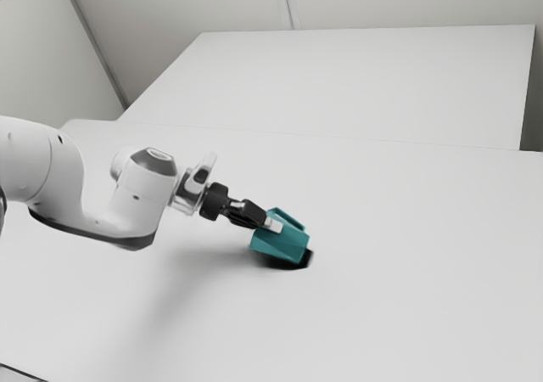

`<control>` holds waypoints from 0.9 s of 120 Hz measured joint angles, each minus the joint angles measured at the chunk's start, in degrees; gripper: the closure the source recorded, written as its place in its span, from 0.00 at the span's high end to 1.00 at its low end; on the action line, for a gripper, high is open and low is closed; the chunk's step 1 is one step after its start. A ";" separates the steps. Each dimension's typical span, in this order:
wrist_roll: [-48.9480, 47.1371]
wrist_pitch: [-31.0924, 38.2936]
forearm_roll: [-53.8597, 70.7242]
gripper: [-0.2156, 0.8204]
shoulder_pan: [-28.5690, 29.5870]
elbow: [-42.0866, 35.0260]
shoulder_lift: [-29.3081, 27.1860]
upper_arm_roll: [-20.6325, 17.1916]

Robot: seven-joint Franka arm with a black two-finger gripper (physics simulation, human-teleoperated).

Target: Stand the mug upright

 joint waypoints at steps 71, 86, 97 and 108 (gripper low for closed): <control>-7.58 -3.26 28.66 0.03 0.01 14.24 -1.09 0.06; -12.20 -7.24 39.56 0.03 -0.07 17.60 -1.91 0.54; -15.63 -9.93 45.63 0.03 0.04 18.20 -2.35 0.97; -19.05 -12.16 50.92 0.03 0.12 18.67 -2.54 1.09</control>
